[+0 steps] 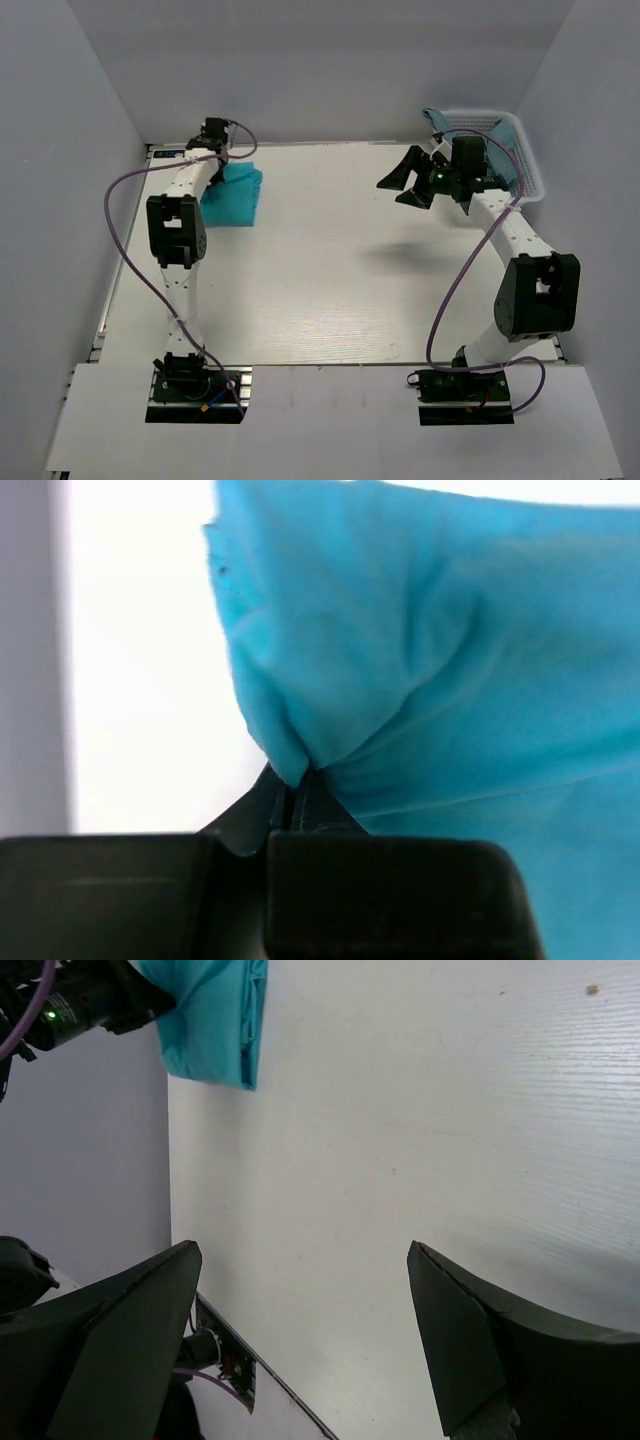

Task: Fold and stack the t-shirts
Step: Put the neatly folded tshirt into the corner of the board with the left arm

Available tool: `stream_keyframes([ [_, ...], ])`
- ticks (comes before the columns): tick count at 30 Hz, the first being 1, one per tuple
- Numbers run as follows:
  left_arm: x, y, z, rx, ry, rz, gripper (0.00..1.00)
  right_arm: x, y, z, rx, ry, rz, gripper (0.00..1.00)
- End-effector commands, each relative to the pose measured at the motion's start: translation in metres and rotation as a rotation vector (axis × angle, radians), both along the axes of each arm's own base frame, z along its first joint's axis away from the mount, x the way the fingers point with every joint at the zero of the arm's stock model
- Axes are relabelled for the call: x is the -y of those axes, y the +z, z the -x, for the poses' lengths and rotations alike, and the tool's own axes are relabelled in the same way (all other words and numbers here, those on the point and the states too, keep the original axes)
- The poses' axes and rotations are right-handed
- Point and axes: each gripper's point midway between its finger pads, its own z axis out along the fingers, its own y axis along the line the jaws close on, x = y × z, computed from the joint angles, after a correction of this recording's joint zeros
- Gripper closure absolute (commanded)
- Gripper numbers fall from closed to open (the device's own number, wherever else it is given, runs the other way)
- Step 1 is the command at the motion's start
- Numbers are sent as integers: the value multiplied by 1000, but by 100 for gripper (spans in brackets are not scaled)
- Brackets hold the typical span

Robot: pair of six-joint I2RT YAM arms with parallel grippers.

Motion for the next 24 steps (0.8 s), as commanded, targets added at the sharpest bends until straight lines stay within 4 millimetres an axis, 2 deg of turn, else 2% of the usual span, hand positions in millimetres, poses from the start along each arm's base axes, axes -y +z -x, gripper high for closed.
stream_keyframes([
  [1, -41, 53, -39, 137, -8, -123, 100, 5, 10, -14, 21, -15, 13, 10],
  [2, -50, 62, -47, 176, 5, -146, 100, 5, 11, -15, 20, -18, 8, 10],
  [4, -68, 68, -51, 186, -6, -180, 100, 5, 7, -17, 1, -23, 6, 10],
  [5, -67, 71, -59, 218, -23, -184, 100, 5, 5, -17, -6, -23, 5, 10],
  [7, -85, 78, -63, 230, -26, -218, 100, 6, 1, -19, -20, -33, 5, 10],
  [8, -86, 83, -68, 260, -31, -227, 100, 4, 0, -19, -26, -33, 2, 10],
  [10, -104, 82, -71, 255, -23, -250, 100, 4, -1, -22, -36, -33, -8, 10],
  [11, -103, 80, -78, 270, -29, -244, 100, 3, -1, -23, -42, -35, -12, 10],
  [13, -113, 76, -82, 279, -34, -233, 100, 2, -2, -25, -48, -32, -17, 10],
  [14, -111, 69, -83, 272, -44, -224, 100, 1, -3, -26, -54, -34, -21, 10],
  [15, -119, 68, -83, 272, -32, -226, 100, 1, -3, -27, -54, -36, -21, 10],
  [17, -126, 71, -83, 280, -21, -228, 100, 1, -6, -29, -65, -35, -27, 10],
  [18, -126, 71, -86, 295, -13, -223, 93, -1, -6, -28, -68, -29, -30, 10],
  [20, -133, 71, -84, 300, 12, -223, 48, -3, -10, -28, -84, -25, -34, 10],
  [21, -133, 71, -84, 300, 12, -222, 29, -3, -9, -28, -82, -22, -35, 10],
  [22, -133, 79, -83, 312, 13, -224, 18, -3, -12, -27, -89, -23, -35, 10],
  [24, -134, 93, -81, 338, 33, -230, 10, -3, -10, -26, -80, -20, -33, 10],
])
